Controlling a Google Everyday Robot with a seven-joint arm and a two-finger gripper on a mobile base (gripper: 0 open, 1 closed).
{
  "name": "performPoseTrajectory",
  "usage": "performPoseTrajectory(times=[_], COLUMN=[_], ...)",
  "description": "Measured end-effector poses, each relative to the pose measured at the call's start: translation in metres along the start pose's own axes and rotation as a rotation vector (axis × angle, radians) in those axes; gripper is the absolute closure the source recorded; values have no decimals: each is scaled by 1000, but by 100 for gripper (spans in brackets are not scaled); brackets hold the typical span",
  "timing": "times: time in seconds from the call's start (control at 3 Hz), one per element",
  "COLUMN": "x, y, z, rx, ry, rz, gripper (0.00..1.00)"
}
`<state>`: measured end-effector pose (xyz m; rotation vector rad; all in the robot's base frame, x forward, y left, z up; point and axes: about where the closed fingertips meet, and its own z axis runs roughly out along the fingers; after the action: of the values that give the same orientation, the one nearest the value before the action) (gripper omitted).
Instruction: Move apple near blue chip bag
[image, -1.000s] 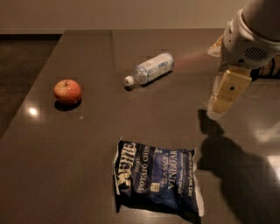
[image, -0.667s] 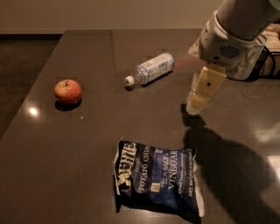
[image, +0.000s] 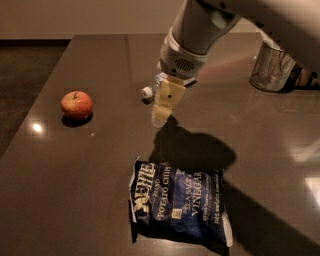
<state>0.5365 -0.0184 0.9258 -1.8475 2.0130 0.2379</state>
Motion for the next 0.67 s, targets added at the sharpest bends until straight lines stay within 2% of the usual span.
performPoseTrajectory(times=[0.67], x=[-88], y=[-17], z=[75], rx=[-86], ry=[-70], rz=[-38], gripper=[0])
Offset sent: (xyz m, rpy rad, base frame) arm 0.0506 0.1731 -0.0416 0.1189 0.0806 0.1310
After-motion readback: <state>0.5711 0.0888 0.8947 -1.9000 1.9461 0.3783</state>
